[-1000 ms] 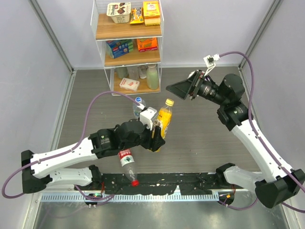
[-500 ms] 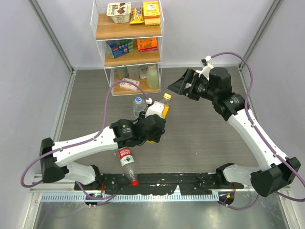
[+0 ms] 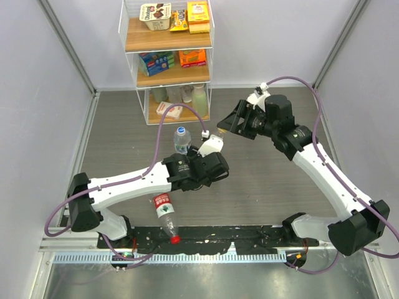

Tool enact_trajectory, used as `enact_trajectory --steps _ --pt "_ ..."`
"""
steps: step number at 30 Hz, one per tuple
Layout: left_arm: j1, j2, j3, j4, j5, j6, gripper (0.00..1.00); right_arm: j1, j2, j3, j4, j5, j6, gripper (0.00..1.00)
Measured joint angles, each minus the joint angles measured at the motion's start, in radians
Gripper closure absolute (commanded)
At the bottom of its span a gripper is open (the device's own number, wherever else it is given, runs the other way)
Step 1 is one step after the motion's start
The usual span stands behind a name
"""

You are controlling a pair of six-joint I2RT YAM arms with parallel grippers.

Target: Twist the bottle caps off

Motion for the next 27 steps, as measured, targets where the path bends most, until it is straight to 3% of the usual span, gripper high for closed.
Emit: enact_trajectory --steps 5,8,11,14,17,20,27 --pt "-0.003 0.006 0.001 -0.002 -0.001 0.003 0.86 0.002 0.012 -0.025 0.003 -0.001 0.012 0.45" --pt "-0.006 0.013 0.001 -0.005 -0.001 0.006 0.87 0.002 0.012 -0.042 0.028 -0.01 0.023 0.47" --pt "-0.009 0.015 0.001 -0.006 -0.001 0.006 0.87 0.004 0.012 -0.056 0.051 -0.013 0.035 0.59" --pt "-0.012 0.016 0.001 -0.006 0.0 0.005 0.86 0.004 0.012 -0.061 0.065 -0.018 0.044 0.64" --pt "-0.012 0.016 0.001 -0.006 -0.001 0.005 0.86 0.008 0.012 -0.063 0.072 -0.022 0.049 0.85" --pt "-0.012 0.017 0.001 -0.006 -0.002 0.005 0.86 0.009 0.012 -0.064 0.073 -0.023 0.049 0.98" --pt "-0.012 0.017 0.006 -0.017 0.0 -0.002 0.87 0.01 0.01 -0.068 0.087 -0.041 0.032 0.98"
